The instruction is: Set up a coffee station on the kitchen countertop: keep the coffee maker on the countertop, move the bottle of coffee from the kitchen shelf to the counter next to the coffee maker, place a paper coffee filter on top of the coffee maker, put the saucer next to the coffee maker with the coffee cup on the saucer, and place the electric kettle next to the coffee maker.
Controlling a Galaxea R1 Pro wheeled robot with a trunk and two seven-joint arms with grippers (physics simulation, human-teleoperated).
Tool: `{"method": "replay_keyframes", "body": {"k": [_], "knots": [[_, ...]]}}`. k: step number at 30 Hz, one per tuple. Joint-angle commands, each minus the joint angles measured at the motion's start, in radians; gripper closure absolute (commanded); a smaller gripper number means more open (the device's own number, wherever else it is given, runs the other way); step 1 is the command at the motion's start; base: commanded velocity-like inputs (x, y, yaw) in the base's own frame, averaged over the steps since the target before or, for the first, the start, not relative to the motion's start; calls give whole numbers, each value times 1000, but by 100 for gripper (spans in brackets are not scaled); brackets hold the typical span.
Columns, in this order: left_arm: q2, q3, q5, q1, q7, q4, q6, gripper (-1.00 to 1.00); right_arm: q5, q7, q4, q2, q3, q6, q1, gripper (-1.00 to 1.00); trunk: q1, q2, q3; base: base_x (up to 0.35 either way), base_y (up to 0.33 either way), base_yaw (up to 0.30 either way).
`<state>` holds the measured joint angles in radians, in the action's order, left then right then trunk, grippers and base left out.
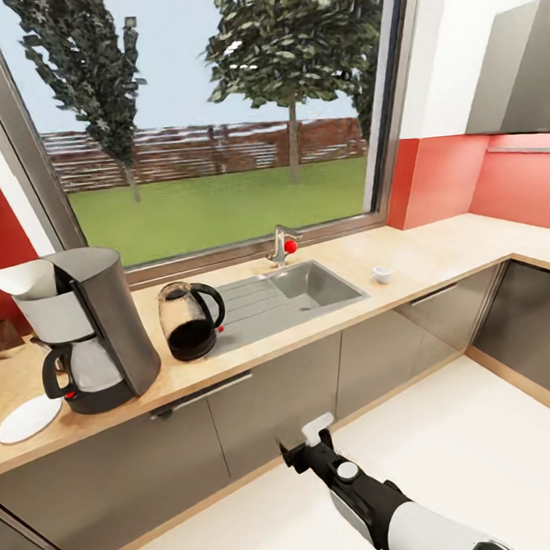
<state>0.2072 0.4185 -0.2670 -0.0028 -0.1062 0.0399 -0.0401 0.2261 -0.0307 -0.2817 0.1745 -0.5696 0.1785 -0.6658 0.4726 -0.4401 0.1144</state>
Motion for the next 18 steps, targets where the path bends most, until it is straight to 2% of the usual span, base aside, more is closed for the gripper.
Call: {"method": "replay_keyframes", "body": {"k": [1,5,9,14,18], "knots": [[-1,8,-10,0,-1,2,-4,-100,10,-3,19,0,-5,8,-2,-100,0,-2,2,-16,-10,0],[-8,8,-10,-3,-1,7,-3,-100,10,12,110,0,-5,15,-1,-100,0,-2,2,-8,-5,0],[-32,6,-12,-6,-1,10,-2,-100,8,101,221,0,-5,17,0,-100,0,-2,2,-1,-1,0],[-44,6,-12,-8,0,47,12,-100,6,142,248,0,-5,12,9,-100,0,-2,2,0,0,0],[-54,6,-11,-8,5,65,51,-100,6,150,254,-21,-5,-27,44,-100,0,-2,2,0,0,0]]}}
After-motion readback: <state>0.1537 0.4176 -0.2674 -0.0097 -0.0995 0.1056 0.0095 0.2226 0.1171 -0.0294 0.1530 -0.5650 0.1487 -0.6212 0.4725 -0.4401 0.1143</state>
